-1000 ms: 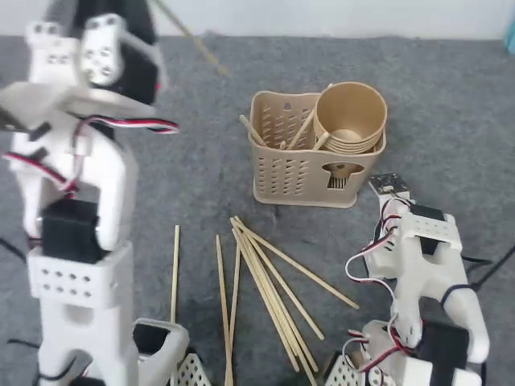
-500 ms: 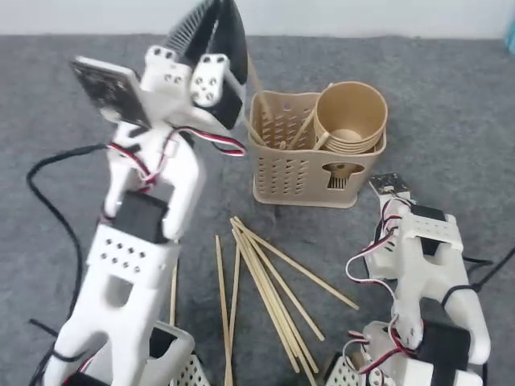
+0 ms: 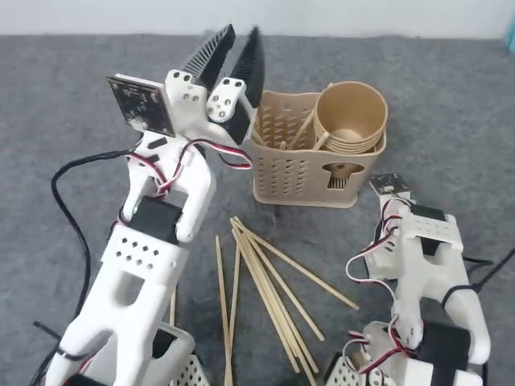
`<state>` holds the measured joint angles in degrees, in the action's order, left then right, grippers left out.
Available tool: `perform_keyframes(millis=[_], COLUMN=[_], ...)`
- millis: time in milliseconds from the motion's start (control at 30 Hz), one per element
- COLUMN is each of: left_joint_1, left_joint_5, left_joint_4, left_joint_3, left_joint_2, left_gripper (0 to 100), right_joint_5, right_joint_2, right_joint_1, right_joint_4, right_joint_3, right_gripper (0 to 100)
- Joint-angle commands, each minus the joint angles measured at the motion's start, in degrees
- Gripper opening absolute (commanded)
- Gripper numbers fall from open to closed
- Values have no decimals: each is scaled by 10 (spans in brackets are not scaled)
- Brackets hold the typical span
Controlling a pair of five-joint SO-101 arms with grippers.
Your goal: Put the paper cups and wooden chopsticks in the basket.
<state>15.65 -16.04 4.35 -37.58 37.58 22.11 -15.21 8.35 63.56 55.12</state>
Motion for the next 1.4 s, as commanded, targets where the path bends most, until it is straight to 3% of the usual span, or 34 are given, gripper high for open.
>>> perform_keyframes(millis=[0,267,400,500,667,767,867,1033,1233,1367], left_joint_1=[4,-12,-96,-186,-357,-423,-474,-479,-480,-482], left_joint_5=[4,1,2,1,2,3,3,3,13,42], left_joint_4=[117,396,588,650,556,447,402,394,411,417], left_joint_3=[68,178,137,55,-202,-367,-458,-519,-516,-516], left_joint_2=[63,204,294,365,456,474,470,463,460,460], left_gripper=[247,254,254,254,254,254,254,254,254,254], right_joint_5=[6,6,6,6,4,7,46,72,-4,-49], right_joint_2=[4,4,4,4,3,1,-24,-123,-247,-247], right_joint_1=[6,7,7,7,3,-3,-23,-87,-274,-399], right_joint_4=[11,13,22,25,36,58,77,156,164,120], right_joint_3=[-15,-15,-14,-11,-6,-9,1,4,4,-14], right_gripper=[94,94,94,94,93,84,72,69,74,99])
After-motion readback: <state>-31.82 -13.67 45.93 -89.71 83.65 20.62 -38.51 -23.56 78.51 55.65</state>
